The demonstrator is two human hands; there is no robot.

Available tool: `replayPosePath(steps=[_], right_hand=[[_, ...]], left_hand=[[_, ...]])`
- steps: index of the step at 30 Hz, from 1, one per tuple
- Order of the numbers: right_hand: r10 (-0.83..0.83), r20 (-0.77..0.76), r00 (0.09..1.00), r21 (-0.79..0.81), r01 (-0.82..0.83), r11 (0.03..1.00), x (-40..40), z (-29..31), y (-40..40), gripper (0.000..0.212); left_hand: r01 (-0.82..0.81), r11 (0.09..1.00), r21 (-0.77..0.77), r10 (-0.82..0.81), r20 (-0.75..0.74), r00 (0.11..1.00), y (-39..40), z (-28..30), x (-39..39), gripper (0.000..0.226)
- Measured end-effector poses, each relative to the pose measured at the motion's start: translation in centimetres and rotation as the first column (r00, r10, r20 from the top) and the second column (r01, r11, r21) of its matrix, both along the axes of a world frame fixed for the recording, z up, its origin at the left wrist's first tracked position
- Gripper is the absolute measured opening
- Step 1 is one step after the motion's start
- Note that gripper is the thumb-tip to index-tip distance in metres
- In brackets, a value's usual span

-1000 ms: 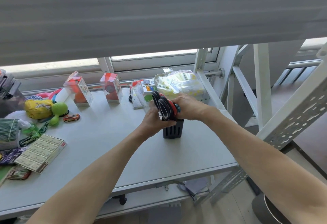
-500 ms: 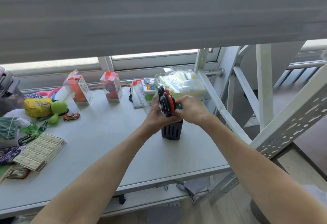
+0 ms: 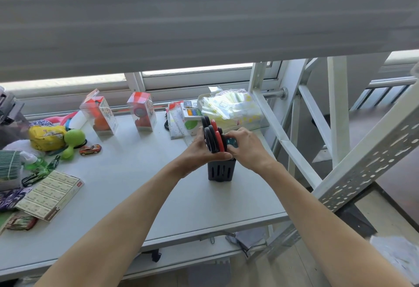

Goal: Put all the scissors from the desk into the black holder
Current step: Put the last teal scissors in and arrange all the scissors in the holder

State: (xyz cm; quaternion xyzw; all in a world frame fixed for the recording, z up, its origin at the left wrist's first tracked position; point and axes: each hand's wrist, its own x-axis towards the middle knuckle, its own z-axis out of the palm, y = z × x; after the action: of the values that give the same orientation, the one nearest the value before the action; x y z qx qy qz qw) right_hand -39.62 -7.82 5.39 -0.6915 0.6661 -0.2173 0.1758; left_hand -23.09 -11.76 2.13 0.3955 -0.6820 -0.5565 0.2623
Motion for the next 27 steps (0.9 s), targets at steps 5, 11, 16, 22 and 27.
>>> replayPosePath(steps=[5,11,16,22,27], right_hand=[[-0.024,0.051,0.998,-0.104,0.029,0.994,-0.1,-1.5,1.2,0.042],[0.044,0.142,0.989,-0.113,-0.028,0.993,-0.9,-2.0,1.4,0.051],[0.148,0.132,0.98,-0.026,-0.146,0.989,-2.4,-1.9,1.4,0.071],[0.199,0.111,0.974,-0.04,-0.196,0.98,-2.8,-1.5,0.8,0.066],[0.284,0.107,0.953,0.125,-0.296,0.947,-3.8,-0.5,-0.4,0.07]], left_hand=[[0.048,0.998,0.043,-0.049,0.019,0.999,-0.3,0.0,0.4,0.081],[0.15,0.978,0.142,-0.157,0.038,0.987,0.1,0.6,1.5,0.119],[0.119,0.987,0.11,-0.114,-0.043,0.992,-0.3,1.3,1.7,0.13],[0.114,0.989,0.096,-0.11,-0.046,0.993,-1.0,1.6,1.1,0.124],[0.13,0.988,0.085,-0.128,-0.032,0.991,-0.6,1.9,1.2,0.113]])
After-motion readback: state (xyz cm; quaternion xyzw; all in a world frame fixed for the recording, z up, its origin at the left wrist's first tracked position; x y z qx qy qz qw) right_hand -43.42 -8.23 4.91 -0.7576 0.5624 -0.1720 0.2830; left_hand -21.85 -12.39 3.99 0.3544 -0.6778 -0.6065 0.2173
